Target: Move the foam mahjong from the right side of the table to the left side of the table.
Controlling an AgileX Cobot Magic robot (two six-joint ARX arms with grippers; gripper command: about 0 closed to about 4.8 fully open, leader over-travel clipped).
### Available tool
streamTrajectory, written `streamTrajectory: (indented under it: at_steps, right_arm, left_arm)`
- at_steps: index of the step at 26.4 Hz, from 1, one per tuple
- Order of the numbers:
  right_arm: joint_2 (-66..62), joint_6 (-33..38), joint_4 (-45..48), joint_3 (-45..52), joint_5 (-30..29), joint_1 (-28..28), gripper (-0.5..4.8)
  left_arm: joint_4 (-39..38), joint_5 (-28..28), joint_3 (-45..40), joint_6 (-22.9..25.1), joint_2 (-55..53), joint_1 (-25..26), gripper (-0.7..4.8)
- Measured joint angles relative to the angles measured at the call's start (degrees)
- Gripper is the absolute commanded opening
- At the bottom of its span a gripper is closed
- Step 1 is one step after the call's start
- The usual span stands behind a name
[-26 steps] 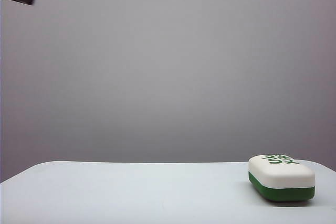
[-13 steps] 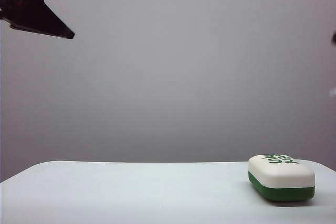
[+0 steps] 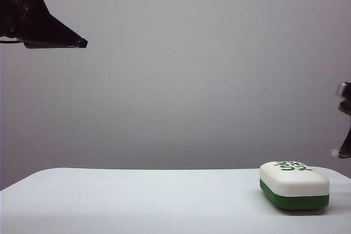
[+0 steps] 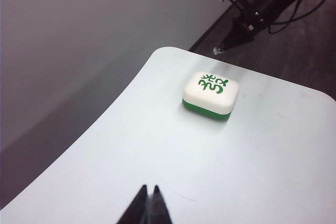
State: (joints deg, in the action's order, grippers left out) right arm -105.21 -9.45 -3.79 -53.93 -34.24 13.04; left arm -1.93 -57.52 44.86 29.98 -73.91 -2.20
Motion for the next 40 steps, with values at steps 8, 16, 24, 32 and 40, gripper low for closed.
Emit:
streamTrajectory:
  at_steps: [8,16,24,32,40]
  right_arm:
    - [-7.0,-19.8,-15.9,-8.9,0.0,0.3,-0.05]
    - [-9.2,-24.5,-17.1,-9.0,-1.0,0.2,-0.05]
    - [-9.8,-23.8,-15.8,-9.0,-2.6,-3.3,-0.05]
    - [-12.1,-22.7,-15.1,-9.0,-1.3,-10.2,-0.05]
    - [-12.1,-17.6,-11.0,-9.1,-0.6,-14.3,-0.05]
  left_arm:
    - [0.5,-0.2,0.0,0.0,-0.1,0.0,-0.03]
    - [0.3,1.1,0.0,1.6,-0.1,0.1,-0.03]
    - [-4.5,4.4,0.0,3.9,-0.2,0.0,-0.04]
    - [-10.3,17.2,0.1,3.9,-0.2,0.0,-0.05]
    - [-19.8,23.0,2.2,6.8,-0.2,0.0,-0.05]
